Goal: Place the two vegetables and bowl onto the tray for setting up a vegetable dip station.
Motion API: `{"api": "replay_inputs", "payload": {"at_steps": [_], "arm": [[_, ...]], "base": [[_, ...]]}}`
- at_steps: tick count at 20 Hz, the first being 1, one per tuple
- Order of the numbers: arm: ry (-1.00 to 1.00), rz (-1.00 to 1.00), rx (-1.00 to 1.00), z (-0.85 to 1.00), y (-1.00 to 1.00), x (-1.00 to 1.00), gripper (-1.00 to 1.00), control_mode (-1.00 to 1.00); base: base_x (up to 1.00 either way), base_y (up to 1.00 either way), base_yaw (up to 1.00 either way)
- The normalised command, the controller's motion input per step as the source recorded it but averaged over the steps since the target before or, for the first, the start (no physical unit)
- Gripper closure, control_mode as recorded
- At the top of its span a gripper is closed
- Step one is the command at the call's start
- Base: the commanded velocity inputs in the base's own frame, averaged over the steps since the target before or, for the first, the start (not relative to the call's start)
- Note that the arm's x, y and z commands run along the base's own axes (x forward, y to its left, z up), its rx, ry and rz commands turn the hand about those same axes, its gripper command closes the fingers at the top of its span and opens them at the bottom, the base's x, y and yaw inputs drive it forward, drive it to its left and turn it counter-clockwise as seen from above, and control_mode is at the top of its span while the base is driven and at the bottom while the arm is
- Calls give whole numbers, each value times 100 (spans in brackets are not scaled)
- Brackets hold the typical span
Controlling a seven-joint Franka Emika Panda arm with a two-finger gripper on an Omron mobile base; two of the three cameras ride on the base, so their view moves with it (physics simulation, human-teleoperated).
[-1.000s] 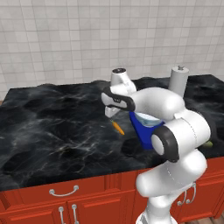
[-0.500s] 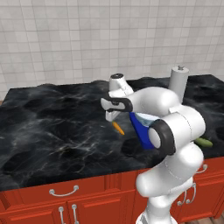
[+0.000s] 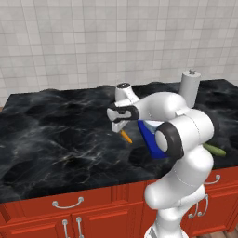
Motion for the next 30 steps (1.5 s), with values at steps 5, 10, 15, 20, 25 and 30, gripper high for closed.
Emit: {"api": "replay_inputs", "payload": {"at_steps": [5, 10, 15, 20, 25, 30], "arm": [[0, 0, 0, -24, -2, 12, -100, -100], [0, 0, 0, -22, -5, 16, -100, -100], [0, 0, 0, -18, -7, 14, -100, -100], [0, 0, 0, -18, -8, 11, -100, -100], [0, 0, 0, -20, -1, 13, -100, -100], [0, 0, 0, -21, -1, 14, -100, -100]], "base": [[0, 0, 0], [0, 0, 0], [0, 0, 0], [0, 0, 0], [0, 0, 0], [0, 0, 0]]}}
